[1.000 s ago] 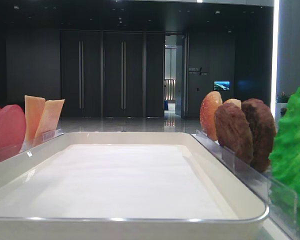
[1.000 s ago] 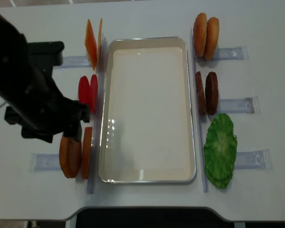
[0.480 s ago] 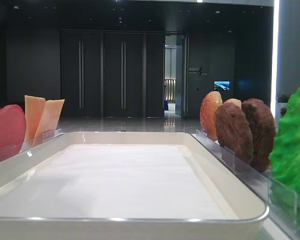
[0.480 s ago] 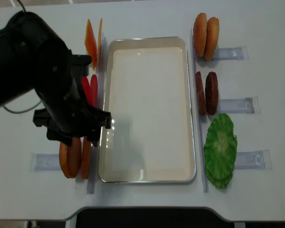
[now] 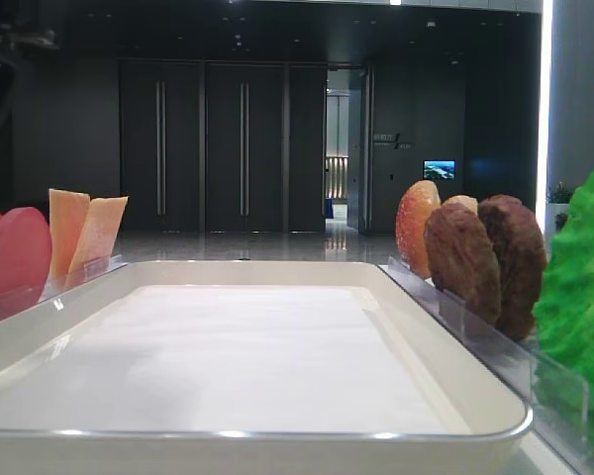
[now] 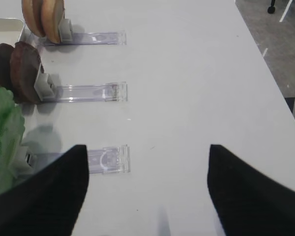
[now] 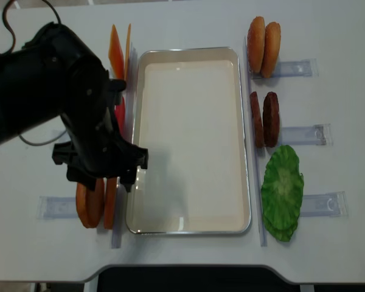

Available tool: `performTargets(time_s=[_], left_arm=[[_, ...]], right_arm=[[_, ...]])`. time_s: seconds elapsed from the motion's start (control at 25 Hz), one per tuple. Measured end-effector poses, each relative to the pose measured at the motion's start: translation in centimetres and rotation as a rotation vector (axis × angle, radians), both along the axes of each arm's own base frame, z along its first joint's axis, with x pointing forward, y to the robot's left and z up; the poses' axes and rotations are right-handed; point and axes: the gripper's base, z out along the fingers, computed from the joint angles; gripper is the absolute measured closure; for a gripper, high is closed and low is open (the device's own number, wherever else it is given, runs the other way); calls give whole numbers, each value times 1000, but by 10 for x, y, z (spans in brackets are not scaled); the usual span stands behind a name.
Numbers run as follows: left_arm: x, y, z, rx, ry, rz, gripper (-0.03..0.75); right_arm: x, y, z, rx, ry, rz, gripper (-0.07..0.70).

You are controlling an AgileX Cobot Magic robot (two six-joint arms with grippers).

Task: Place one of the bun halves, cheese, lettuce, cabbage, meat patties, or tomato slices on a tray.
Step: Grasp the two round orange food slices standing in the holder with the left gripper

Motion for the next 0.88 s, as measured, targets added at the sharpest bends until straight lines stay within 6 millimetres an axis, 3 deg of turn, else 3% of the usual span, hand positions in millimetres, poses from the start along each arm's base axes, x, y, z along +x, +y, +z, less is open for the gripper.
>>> performTargets(time_s=[0.88], left_arm=[[7,-3,-21,65,55,-19,151]], right_arm=[[0,0,0,0,0,0,146]])
